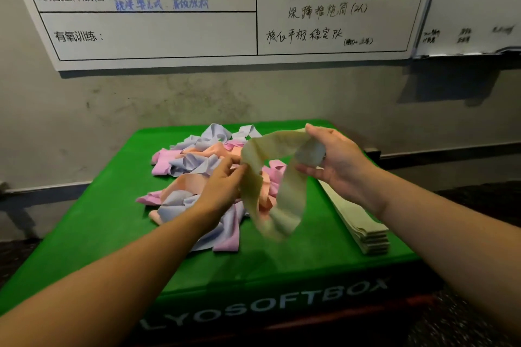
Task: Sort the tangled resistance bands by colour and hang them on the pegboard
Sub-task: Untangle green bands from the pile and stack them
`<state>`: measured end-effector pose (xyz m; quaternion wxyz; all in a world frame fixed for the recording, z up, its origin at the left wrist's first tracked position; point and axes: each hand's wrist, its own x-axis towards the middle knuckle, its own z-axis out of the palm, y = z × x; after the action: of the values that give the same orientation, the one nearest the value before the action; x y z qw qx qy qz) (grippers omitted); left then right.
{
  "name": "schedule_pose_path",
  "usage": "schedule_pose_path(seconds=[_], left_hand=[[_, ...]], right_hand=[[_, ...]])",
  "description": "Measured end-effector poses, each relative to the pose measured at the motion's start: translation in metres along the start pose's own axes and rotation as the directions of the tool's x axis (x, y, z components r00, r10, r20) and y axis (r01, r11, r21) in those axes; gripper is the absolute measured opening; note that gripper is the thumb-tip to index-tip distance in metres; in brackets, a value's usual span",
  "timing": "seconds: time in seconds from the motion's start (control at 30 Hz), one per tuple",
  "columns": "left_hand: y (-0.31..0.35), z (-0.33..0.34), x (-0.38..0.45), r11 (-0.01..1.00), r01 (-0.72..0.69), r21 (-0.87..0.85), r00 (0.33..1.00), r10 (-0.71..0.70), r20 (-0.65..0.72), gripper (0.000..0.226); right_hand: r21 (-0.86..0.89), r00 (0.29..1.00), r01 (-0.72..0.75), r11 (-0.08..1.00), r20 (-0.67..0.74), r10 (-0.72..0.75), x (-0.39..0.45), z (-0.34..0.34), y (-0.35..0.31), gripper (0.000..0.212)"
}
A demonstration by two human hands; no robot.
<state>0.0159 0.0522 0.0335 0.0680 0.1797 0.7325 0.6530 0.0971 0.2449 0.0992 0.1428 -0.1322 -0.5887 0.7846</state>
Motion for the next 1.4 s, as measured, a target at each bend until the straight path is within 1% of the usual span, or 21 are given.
schedule_pose_path(seconds=[0.07, 0.1, 0.17, 0.23, 0.3, 0.4, 0.47, 0.53, 0.67, 0.73, 0.8, 0.87, 0.9, 1.03, 1.07, 1.17, 1.23, 1.3, 1.4], left_hand=[[0.008, -0.003, -0.010, 0.999, 0.010, -0.037, 1.000, -0.011, -0.018, 0.014], [0.012, -0.004, -0.014, 0.996, 0.016, -0.092, 1.000, -0.017, -0.016, 0.015], [0.019, -0.007, -0.022, 0.985, 0.021, -0.172, 1.000, -0.024, -0.015, 0.014], [0.025, -0.009, -0.032, 0.989, -0.002, -0.148, 1.000, -0.002, -0.028, 0.015], [0.030, -0.009, -0.041, 0.993, -0.036, -0.112, 0.999, 0.034, -0.025, 0.017], [0.037, -0.008, -0.055, 0.995, -0.054, -0.084, 0.998, 0.052, -0.025, 0.017], [0.041, -0.006, -0.065, 0.996, -0.070, -0.056, 0.997, 0.068, -0.037, 0.016], [0.044, -0.006, -0.075, 0.994, -0.106, -0.040, 0.994, 0.104, -0.045, 0.015], [0.052, -0.007, -0.094, 0.991, -0.135, -0.002, 0.991, 0.135, -0.024, 0.016], [0.055, -0.006, -0.104, 0.993, -0.118, 0.005, 0.993, 0.118, -0.025, 0.012], [0.059, -0.006, -0.112, 0.995, -0.102, -0.007, 0.994, 0.102, -0.032, 0.006], [0.064, -0.005, -0.119, 0.992, -0.121, -0.016, 0.991, 0.120, -0.051, 0.011], [0.067, -0.004, -0.122, 0.991, -0.133, -0.021, 0.989, 0.132, -0.061, 0.014], [0.081, 0.000, -0.130, 0.990, -0.143, 0.008, 0.988, 0.143, -0.062, 0.021], [0.084, 0.001, -0.130, 0.991, -0.134, 0.001, 0.989, 0.134, -0.056, 0.022], [0.093, 0.006, -0.131, 0.991, -0.079, -0.107, 0.997, 0.076, -0.030, 0.018], [0.098, 0.012, -0.135, 0.986, -0.046, -0.160, 0.998, 0.039, -0.043, 0.015], [0.100, 0.016, -0.137, 0.983, -0.025, -0.181, 0.998, 0.015, -0.061, 0.014], [0.101, 0.020, -0.141, 0.975, 0.007, -0.221, 0.999, -0.014, -0.029, 0.011]], right_hand=[[-0.095, 1.000, 0.019, 0.995, -0.019, -0.020, -0.010, -0.008, -0.001, 0.019], [-0.141, 0.999, 0.025, 0.990, -0.028, -0.029, -0.015, -0.012, -0.002, 0.019], [-0.230, 0.998, 0.030, 0.973, -0.054, -0.043, -0.023, -0.019, -0.002, 0.024], [-0.338, 0.995, 0.046, 0.940, -0.069, -0.074, -0.031, -0.025, -0.002, 0.037], [-0.449, 0.993, 0.054, 0.892, -0.074, -0.097, -0.038, -0.030, -0.002, 0.043], [-0.542, 0.994, 0.051, 0.839, -0.058, -0.097, -0.050, -0.035, -0.001, 0.044], [-0.623, 0.990, 0.095, 0.777, -0.019, -0.137, -0.062, -0.037, 0.000, 0.044], [-0.659, 0.979, 0.168, 0.733, 0.025, -0.202, -0.075, -0.039, 0.001, 0.044], [-0.671, 0.969, 0.219, 0.709, 0.067, -0.236, -0.099, -0.043, 0.002, 0.047], [-0.657, 0.965, 0.241, 0.715, 0.083, -0.249, -0.110, -0.043, 0.002, 0.040], [-0.574, 0.969, 0.241, 0.783, 0.096, -0.228, -0.118, -0.042, 0.003, 0.027], [-0.418, 0.981, 0.191, 0.888, 0.105, -0.162, -0.125, -0.039, 0.006, 0.011], [-0.357, 0.983, 0.174, 0.918, 0.112, -0.143, -0.128, -0.038, 0.007, 0.006], [-0.252, 0.985, 0.158, 0.955, 0.114, -0.132, -0.140, -0.027, 0.008, 0.029], [-0.267, 0.985, 0.159, 0.950, 0.114, -0.132, -0.143, -0.025, 0.008, 0.034], [-0.421, 0.984, 0.155, 0.894, 0.142, -0.104, -0.148, -0.023, 0.010, 0.052], [-0.434, 0.982, 0.095, 0.896, 0.190, -0.012, -0.154, -0.023, 0.011, 0.059], [-0.387, 0.961, 0.003, 0.922, 0.256, 0.104, -0.161, -0.022, 0.011, 0.056], [-0.270, 0.890, -0.097, 0.958, 0.408, 0.205, -0.167, -0.026, 0.012, 0.061]])
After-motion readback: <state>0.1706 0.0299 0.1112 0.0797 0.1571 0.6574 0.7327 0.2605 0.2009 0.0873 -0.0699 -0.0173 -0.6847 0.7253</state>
